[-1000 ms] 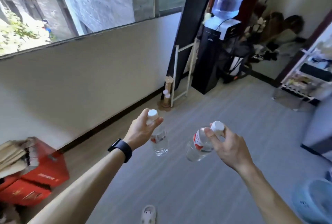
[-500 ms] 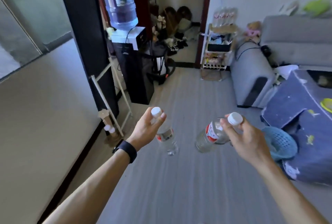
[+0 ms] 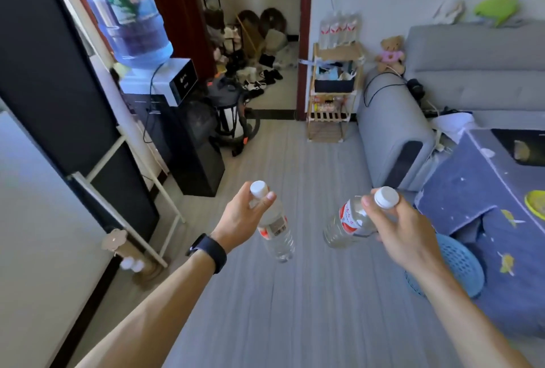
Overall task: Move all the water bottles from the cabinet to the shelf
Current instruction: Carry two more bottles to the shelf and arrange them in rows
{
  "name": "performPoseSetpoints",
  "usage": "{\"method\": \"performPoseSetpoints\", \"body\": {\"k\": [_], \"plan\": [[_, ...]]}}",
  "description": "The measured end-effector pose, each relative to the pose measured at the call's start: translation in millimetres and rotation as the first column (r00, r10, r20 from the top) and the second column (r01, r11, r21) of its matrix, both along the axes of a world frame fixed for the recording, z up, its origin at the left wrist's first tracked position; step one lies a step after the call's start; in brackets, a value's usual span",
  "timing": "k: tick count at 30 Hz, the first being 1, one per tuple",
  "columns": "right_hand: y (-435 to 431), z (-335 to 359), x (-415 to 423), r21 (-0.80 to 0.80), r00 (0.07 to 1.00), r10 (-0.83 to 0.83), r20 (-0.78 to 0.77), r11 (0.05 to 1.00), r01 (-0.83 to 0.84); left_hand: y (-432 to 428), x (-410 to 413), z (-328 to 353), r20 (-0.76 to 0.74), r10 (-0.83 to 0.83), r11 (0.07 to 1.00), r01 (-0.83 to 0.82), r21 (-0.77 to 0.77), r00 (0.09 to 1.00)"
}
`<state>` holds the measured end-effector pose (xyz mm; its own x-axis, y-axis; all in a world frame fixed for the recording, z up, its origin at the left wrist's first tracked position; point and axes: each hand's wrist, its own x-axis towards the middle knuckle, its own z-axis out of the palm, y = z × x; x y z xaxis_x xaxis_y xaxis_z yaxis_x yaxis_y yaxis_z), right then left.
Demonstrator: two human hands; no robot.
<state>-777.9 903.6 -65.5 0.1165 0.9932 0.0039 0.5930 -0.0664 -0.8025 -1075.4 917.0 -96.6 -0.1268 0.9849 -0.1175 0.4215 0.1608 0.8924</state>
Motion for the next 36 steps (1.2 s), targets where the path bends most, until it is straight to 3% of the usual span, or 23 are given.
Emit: {"method": "performPoseSetpoints", "body": {"k": [7, 12, 19, 26, 36], "plan": [[127, -1, -7, -0.04, 0.999, 0.034, 0.011, 0.999, -0.034, 118, -21, 0, -0.106, 0.011, 1.0, -0.011, 0.005, 0.994], [221, -2, -24, -0.037, 1.0, 0.004, -0.002, 0.999, -0.004, 224, -36, 3, -0.154, -0.064, 0.998, 0.067, 0.01, 0.986], [353, 18, -33, -0.006, 0.997, -0.072, -0.03, 0.997, 0.072, 383, -42, 22, -0.138, -0.154, 0.986, 0.161, 0.042, 0.978], [470, 9, -8, -0.042, 0.988, -0.153, -0.03, 0.987, 0.152, 525, -16, 21, -0.171, -0.239, 0.967, 0.25, 0.046, 0.956], [683, -7, 57, -0.046, 0.993, -0.102, 0.052, 0.993, 0.105, 727, 58, 10, -0.188, -0.274, 0.961, 0.275, -0.017, 0.943]]}}
